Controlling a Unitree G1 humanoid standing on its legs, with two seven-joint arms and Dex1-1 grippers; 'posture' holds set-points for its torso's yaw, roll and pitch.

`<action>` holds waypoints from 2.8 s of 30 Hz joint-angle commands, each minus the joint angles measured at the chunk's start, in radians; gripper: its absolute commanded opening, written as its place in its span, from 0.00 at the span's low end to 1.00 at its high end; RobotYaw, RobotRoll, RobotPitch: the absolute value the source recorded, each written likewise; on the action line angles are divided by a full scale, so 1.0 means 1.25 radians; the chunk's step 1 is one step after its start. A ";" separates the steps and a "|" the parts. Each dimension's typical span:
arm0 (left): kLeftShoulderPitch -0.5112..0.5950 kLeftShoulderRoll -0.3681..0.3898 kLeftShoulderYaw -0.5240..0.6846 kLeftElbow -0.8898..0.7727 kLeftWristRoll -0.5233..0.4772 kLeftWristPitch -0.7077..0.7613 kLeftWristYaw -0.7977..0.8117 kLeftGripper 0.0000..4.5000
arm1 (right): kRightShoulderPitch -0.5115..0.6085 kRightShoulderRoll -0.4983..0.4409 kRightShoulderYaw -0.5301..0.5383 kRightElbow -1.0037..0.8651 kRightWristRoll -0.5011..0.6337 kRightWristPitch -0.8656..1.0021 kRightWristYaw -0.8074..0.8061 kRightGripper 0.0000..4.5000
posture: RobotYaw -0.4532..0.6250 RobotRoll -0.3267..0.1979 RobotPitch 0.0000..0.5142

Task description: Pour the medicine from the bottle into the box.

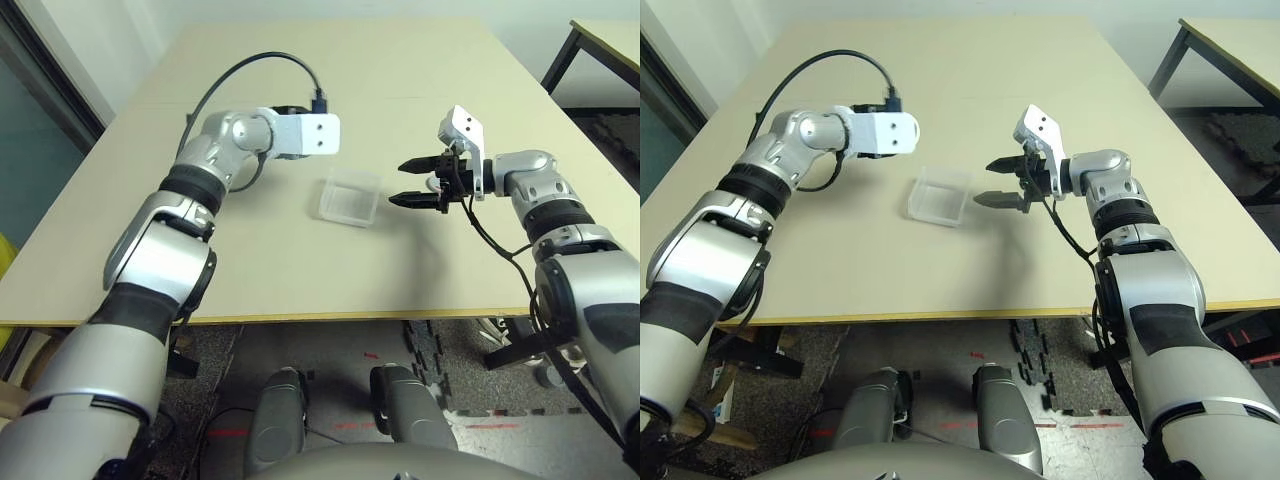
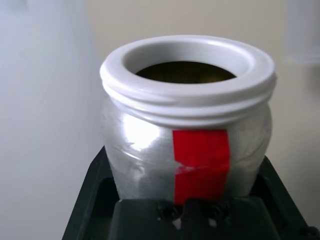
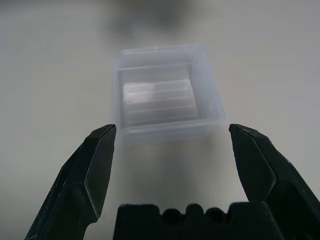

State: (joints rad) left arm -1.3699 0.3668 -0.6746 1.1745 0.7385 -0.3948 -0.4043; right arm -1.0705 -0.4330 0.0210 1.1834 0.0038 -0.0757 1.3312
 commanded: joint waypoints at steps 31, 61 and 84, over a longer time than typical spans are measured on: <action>-0.045 -0.075 -0.050 0.128 0.091 -0.048 0.049 0.60 | 0.013 0.016 -0.032 -0.023 0.055 0.046 -0.029 1.00 | 0.28 0.62 0.11; 0.147 -0.027 0.636 -0.004 -0.584 0.353 -0.154 0.60 | 0.008 0.018 -0.028 -0.058 0.068 -0.010 0.088 1.00 | 0.30 0.62 0.12; 0.346 -0.042 0.716 -0.006 -0.652 0.217 0.090 0.60 | 0.006 0.014 -0.025 -0.043 0.060 -0.015 0.075 1.00 | 0.30 0.62 0.14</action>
State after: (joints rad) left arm -0.9517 0.3189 0.2245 1.1563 -0.0756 -0.1135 -0.3021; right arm -1.0600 -0.4114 -0.0104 1.1270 0.0790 -0.0873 1.4294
